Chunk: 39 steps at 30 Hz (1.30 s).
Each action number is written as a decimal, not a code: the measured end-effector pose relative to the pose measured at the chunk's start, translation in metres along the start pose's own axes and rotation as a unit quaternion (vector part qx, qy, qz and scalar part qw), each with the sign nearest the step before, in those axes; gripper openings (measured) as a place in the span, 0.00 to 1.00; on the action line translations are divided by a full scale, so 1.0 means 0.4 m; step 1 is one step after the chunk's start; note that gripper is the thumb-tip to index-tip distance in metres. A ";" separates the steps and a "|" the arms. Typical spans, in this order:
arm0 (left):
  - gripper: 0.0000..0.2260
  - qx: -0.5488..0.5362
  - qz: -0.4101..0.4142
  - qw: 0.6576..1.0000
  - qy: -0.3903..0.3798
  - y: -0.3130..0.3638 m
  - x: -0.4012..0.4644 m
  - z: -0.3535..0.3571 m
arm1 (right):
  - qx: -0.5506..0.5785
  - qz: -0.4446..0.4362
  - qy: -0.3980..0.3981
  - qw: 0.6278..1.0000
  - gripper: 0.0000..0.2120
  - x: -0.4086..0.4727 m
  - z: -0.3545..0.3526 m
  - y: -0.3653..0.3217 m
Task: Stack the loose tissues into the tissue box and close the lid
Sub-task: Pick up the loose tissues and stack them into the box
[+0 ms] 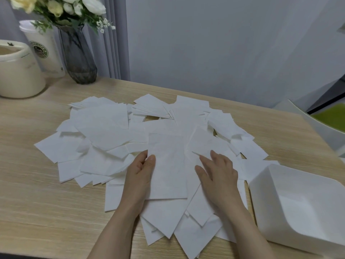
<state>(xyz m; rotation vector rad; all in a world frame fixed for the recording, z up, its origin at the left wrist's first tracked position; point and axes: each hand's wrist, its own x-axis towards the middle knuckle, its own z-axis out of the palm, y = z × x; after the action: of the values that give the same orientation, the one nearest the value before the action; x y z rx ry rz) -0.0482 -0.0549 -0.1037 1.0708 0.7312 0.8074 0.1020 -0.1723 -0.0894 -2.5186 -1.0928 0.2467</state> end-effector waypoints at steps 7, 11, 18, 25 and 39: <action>0.09 0.000 -0.005 1.000 0.003 -0.001 0.002 -0.001 | -0.072 -0.018 0.009 0.997 0.25 0.020 0.011 0.012; 0.09 0.006 -0.002 1.000 0.001 0.000 0.001 -0.001 | 0.011 -0.064 0.219 0.974 0.18 0.001 -0.007 -0.001; 0.09 0.008 0.004 1.000 0.003 -0.001 0.001 0.000 | 0.264 -0.020 0.273 0.925 0.14 -0.003 -0.051 -0.011; 0.09 0.004 0.010 1.000 -0.001 0.000 0.000 0.001 | 0.267 0.049 0.229 0.935 0.10 0.000 -0.045 0.004; 0.16 -0.009 0.001 1.000 0.001 -0.006 0.006 0.001 | 0.415 0.055 0.258 0.871 0.08 0.006 -0.059 0.006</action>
<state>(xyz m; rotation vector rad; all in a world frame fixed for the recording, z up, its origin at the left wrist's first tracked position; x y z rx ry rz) -0.0462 -0.0535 -0.1060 1.0554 0.7229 0.8157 0.1123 -0.1785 -0.0689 -1.7055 -0.4651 0.0392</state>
